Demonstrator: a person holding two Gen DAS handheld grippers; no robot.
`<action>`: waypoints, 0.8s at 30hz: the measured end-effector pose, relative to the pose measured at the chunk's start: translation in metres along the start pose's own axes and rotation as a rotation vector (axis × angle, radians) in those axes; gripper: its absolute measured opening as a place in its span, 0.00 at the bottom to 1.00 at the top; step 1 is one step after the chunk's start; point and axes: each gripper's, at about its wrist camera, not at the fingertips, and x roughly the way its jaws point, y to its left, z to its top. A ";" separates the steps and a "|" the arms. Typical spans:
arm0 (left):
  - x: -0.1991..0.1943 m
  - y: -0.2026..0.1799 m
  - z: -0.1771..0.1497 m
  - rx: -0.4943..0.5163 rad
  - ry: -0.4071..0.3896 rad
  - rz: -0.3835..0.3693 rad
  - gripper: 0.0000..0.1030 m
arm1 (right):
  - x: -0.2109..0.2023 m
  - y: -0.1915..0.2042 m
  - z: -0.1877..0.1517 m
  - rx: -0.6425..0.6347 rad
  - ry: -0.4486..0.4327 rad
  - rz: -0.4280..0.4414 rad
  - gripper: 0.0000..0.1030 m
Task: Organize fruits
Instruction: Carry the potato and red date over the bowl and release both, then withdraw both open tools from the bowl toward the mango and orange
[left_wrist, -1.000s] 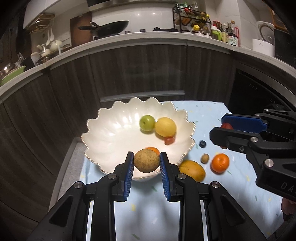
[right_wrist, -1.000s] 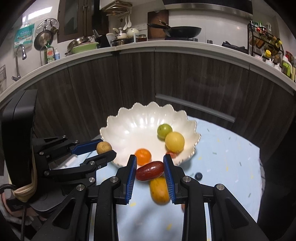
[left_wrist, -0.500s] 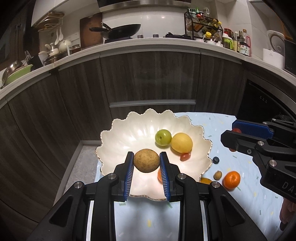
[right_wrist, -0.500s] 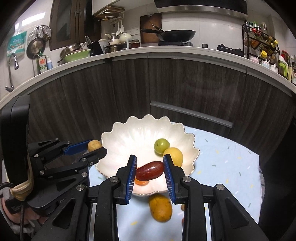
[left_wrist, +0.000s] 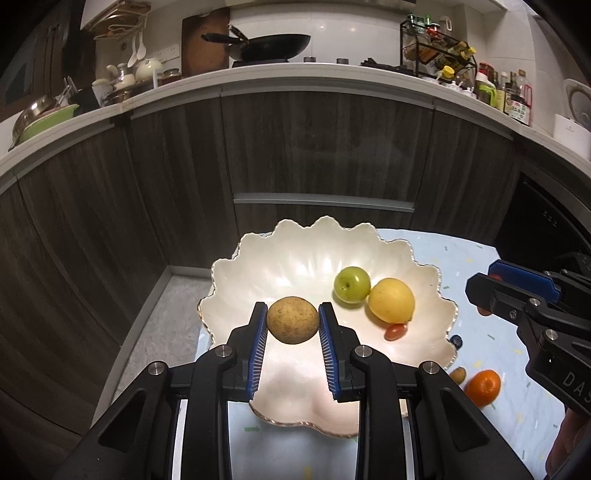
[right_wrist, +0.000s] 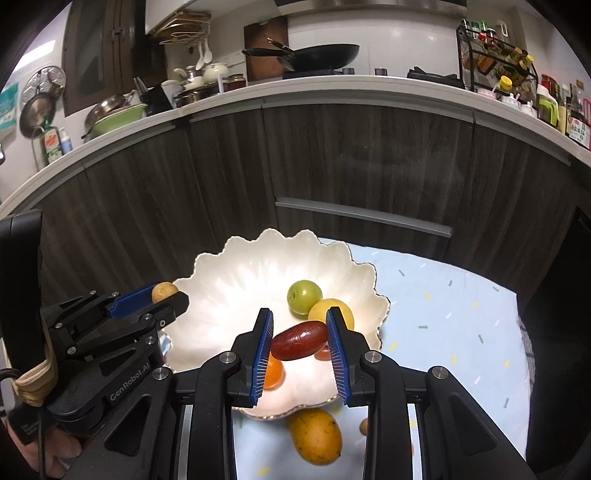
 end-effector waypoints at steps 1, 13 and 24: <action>0.002 0.001 0.000 -0.001 0.003 0.003 0.27 | 0.003 0.000 0.000 0.003 0.004 -0.006 0.30; 0.033 0.016 -0.005 -0.032 0.080 -0.004 0.27 | 0.040 -0.006 -0.004 0.058 0.095 -0.045 0.30; 0.037 0.017 -0.007 -0.040 0.091 -0.005 0.54 | 0.049 -0.008 -0.006 0.073 0.128 -0.044 0.32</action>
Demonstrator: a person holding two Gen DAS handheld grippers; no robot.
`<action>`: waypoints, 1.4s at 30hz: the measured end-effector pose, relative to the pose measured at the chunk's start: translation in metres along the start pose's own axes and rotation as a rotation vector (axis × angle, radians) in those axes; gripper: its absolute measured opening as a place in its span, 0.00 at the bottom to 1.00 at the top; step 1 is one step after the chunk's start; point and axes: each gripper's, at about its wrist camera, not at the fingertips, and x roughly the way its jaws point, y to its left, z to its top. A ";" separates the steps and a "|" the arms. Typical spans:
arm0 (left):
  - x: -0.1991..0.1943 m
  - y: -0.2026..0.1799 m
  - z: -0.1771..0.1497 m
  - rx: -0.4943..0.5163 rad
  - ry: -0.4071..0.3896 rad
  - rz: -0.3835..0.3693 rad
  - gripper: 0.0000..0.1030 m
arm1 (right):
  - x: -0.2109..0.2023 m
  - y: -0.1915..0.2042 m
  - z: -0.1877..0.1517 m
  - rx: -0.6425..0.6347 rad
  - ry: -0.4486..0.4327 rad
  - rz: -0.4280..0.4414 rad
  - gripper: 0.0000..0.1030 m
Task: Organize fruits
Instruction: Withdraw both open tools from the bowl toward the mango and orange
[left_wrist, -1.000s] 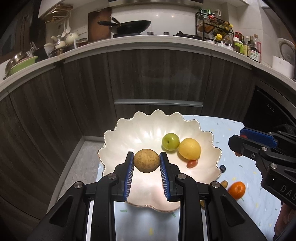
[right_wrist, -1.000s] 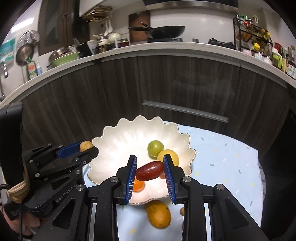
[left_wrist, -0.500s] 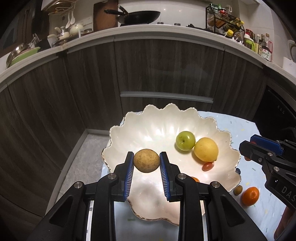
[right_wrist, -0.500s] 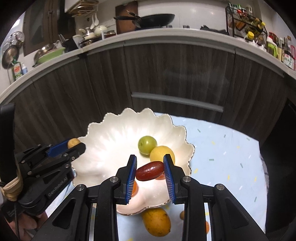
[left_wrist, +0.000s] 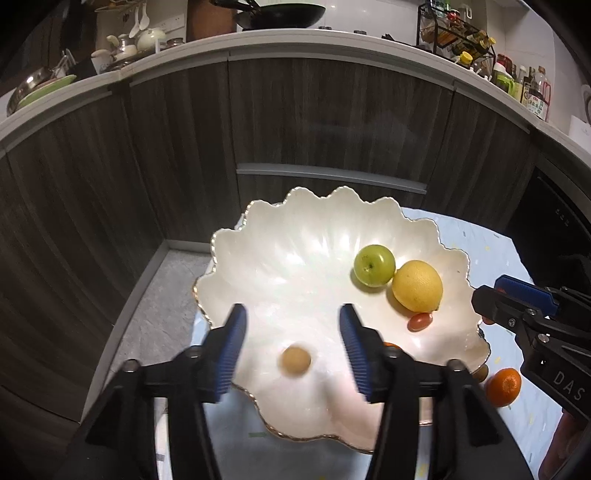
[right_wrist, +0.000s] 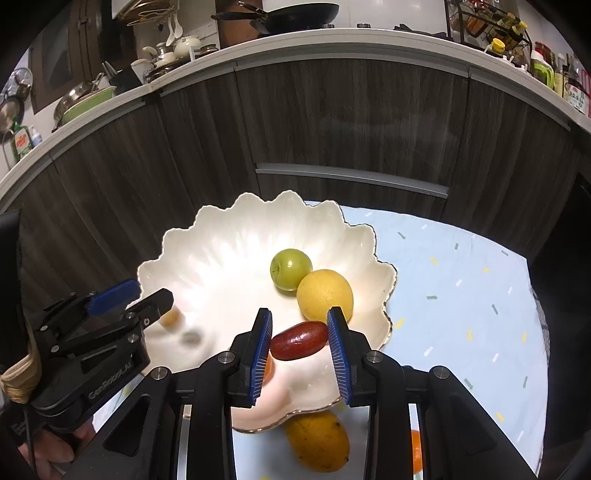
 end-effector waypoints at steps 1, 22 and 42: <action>-0.001 0.001 0.000 -0.002 -0.002 0.002 0.54 | 0.000 -0.001 0.000 0.006 0.002 -0.002 0.32; -0.040 -0.006 0.002 0.003 -0.053 0.016 0.71 | -0.046 -0.007 0.001 0.027 -0.093 -0.031 0.61; -0.069 -0.074 -0.010 0.068 -0.069 -0.054 0.74 | -0.095 -0.060 -0.027 0.076 -0.122 -0.103 0.61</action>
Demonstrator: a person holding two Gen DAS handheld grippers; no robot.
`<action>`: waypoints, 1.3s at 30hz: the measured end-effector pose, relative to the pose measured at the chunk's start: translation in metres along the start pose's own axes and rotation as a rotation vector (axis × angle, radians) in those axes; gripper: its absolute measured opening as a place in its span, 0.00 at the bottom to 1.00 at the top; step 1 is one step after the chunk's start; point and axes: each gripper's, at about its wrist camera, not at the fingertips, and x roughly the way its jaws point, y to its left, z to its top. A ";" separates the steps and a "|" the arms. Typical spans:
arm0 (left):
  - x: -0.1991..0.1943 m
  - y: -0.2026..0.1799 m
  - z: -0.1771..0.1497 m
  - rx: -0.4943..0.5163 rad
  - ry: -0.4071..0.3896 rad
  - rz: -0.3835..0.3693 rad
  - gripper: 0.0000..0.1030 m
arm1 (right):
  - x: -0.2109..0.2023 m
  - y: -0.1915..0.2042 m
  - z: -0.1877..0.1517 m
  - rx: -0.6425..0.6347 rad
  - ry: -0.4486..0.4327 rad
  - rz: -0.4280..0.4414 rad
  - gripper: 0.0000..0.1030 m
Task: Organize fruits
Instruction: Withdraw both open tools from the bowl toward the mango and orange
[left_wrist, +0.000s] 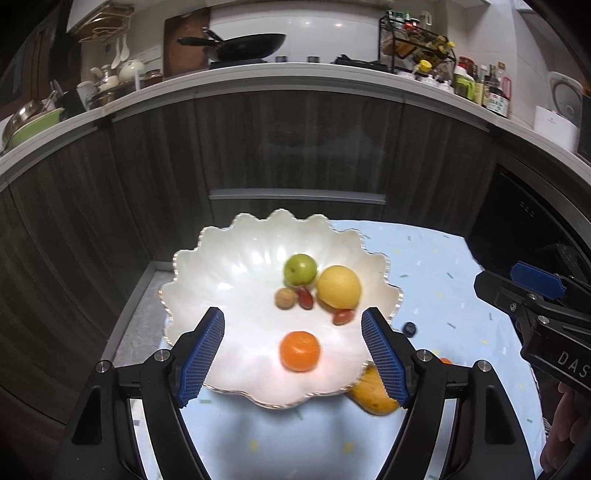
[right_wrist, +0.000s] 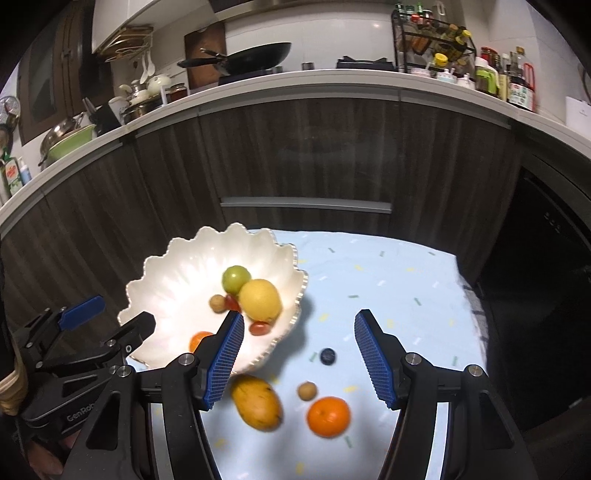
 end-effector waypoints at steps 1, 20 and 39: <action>-0.001 -0.004 -0.001 0.006 0.001 -0.006 0.75 | -0.002 -0.004 -0.002 0.005 0.000 -0.005 0.61; -0.010 -0.045 -0.025 0.072 0.031 -0.043 0.85 | -0.013 -0.039 -0.035 0.027 0.020 -0.054 0.67; 0.003 -0.062 -0.051 0.076 0.086 -0.027 0.93 | -0.006 -0.052 -0.061 -0.025 0.045 -0.044 0.74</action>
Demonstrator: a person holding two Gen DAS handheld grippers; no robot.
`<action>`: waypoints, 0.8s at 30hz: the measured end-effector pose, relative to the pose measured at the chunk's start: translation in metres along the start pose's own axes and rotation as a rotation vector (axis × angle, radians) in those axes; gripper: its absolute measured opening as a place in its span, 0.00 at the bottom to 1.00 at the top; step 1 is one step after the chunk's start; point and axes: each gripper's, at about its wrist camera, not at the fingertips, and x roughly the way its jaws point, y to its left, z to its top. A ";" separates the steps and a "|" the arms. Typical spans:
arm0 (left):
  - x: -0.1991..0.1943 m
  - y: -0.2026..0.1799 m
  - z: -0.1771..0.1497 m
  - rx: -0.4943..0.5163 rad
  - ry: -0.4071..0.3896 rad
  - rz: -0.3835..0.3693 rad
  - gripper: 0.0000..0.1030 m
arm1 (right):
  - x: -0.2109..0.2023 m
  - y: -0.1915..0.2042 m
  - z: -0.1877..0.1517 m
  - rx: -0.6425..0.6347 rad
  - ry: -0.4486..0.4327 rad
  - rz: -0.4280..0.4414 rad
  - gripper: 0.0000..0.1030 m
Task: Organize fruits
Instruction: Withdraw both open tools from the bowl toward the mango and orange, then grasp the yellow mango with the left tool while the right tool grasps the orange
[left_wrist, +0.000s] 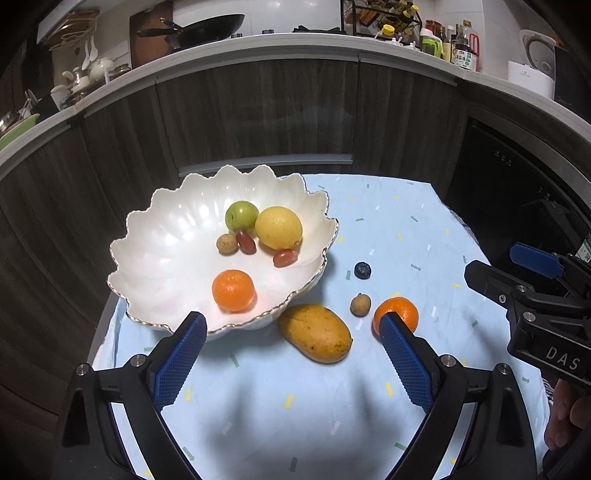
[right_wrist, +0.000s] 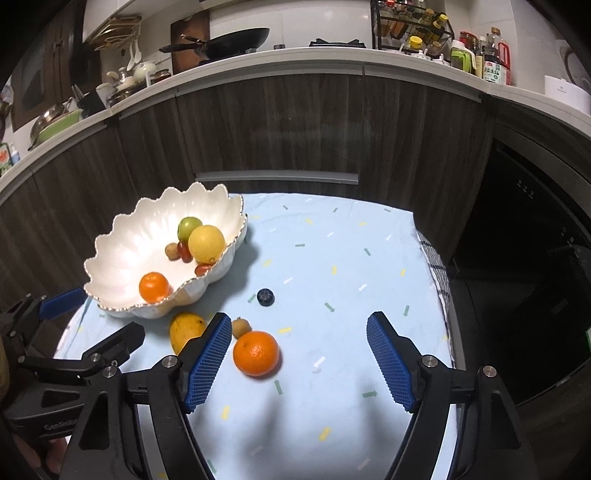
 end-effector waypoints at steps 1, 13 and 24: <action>0.001 0.000 -0.001 -0.003 0.002 0.001 0.93 | 0.001 0.000 -0.001 -0.010 -0.001 0.003 0.74; 0.019 -0.004 -0.017 -0.042 0.027 -0.007 0.93 | 0.016 0.004 -0.013 -0.110 0.024 0.056 0.74; 0.043 -0.012 -0.029 -0.012 0.066 0.010 0.93 | 0.046 0.003 -0.025 -0.186 0.100 0.099 0.74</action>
